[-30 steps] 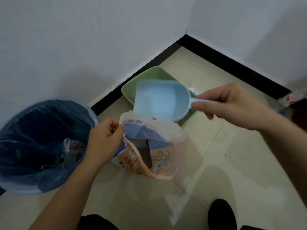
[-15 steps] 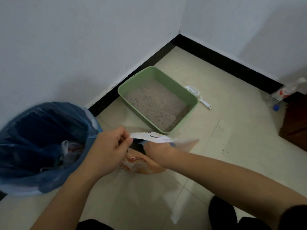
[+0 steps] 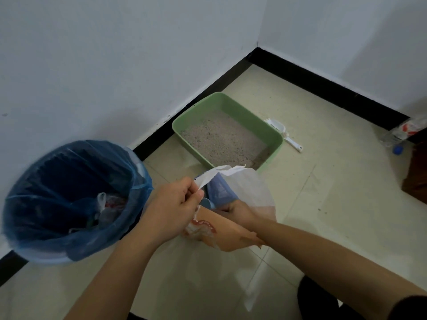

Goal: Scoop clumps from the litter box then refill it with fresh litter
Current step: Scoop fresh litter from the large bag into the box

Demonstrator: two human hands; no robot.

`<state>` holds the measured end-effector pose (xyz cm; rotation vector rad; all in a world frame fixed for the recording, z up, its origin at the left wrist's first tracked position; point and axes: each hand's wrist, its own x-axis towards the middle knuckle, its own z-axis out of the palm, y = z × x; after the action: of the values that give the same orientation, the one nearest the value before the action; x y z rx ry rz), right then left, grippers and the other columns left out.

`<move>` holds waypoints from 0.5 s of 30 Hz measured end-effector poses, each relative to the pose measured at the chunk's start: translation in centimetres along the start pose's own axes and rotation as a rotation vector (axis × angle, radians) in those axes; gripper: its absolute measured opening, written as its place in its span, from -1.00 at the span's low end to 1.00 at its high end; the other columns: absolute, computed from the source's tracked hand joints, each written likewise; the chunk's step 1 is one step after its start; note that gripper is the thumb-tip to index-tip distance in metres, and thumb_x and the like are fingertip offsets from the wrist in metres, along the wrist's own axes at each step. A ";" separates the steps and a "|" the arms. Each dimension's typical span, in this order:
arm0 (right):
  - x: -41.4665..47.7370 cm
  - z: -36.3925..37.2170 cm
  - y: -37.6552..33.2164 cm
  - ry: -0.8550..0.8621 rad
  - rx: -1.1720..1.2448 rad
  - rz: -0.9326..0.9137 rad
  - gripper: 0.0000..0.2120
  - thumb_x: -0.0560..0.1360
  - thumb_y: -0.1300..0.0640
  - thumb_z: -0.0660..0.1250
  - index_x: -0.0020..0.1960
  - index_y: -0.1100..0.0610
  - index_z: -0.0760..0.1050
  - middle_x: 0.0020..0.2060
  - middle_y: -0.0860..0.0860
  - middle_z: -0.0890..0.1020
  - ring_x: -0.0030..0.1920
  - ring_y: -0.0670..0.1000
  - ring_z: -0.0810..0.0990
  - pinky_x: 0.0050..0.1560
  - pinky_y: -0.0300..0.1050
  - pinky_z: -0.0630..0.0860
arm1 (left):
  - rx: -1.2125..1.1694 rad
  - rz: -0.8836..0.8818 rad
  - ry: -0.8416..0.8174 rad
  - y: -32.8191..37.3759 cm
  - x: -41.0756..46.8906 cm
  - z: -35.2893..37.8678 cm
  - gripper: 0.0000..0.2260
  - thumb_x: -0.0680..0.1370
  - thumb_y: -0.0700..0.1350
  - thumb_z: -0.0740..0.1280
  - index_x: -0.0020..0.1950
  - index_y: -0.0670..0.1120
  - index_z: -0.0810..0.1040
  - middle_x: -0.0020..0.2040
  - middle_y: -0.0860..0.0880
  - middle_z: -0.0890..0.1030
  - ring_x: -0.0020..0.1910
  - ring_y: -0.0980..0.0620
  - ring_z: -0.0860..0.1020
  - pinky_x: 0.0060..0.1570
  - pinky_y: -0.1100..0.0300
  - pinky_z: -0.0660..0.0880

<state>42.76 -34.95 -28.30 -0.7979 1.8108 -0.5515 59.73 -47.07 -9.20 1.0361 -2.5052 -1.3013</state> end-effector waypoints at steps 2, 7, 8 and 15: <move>-1.1 -0.4 -1.5 -0.048 0.134 -0.014 -0.55 0.38 -0.37 0.37 0.02 -0.05 0.68 -0.07 -0.04 0.72 0.00 0.01 0.69 0.12 0.12 0.60 | 0.011 0.004 0.021 0.0 0.2 -0.2 -0.80 0.58 -0.04 0.31 -0.24 0.00 0.48 -0.37 -0.03 0.59 -0.36 -0.02 0.57 -0.24 -0.11 0.55; -3.2 -2.3 -5.0 0.003 0.218 -0.022 -0.77 0.51 -0.12 0.41 -0.04 0.02 0.72 -0.18 -0.03 0.73 -0.11 -0.03 0.69 0.06 -0.02 0.64 | 0.011 0.000 0.045 -0.3 0.0 -0.9 -0.79 0.59 -0.09 0.29 -0.25 -0.01 0.45 -0.40 -0.04 0.56 -0.40 0.06 0.51 -0.32 0.04 0.51; -3.7 -2.7 -5.3 0.010 0.207 -0.005 -0.77 0.51 -0.12 0.41 -0.06 0.02 0.72 -0.21 -0.04 0.73 -0.15 -0.04 0.68 0.03 -0.07 0.63 | 0.004 -0.004 0.063 -0.5 0.0 -1.1 -0.78 0.60 -0.09 0.29 -0.26 -0.01 0.43 -0.41 -0.03 0.54 -0.43 0.10 0.48 -0.34 0.08 0.48; -7.7 -6.3 -6.7 0.108 0.136 -0.082 -0.70 0.54 -0.10 0.37 -0.06 0.11 0.73 -0.22 0.15 0.71 -0.27 -0.14 0.52 -0.22 -0.31 0.45 | 0.001 -0.002 0.232 -1.4 0.2 -1.1 -0.77 0.62 -0.09 0.25 -0.24 -0.07 0.43 -0.42 0.00 0.49 -0.43 0.13 0.44 -0.43 0.24 0.32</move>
<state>40.49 -33.74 -16.60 -0.7645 1.8229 -0.7754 60.74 -48.48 -9.58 1.1198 -2.3333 -1.1097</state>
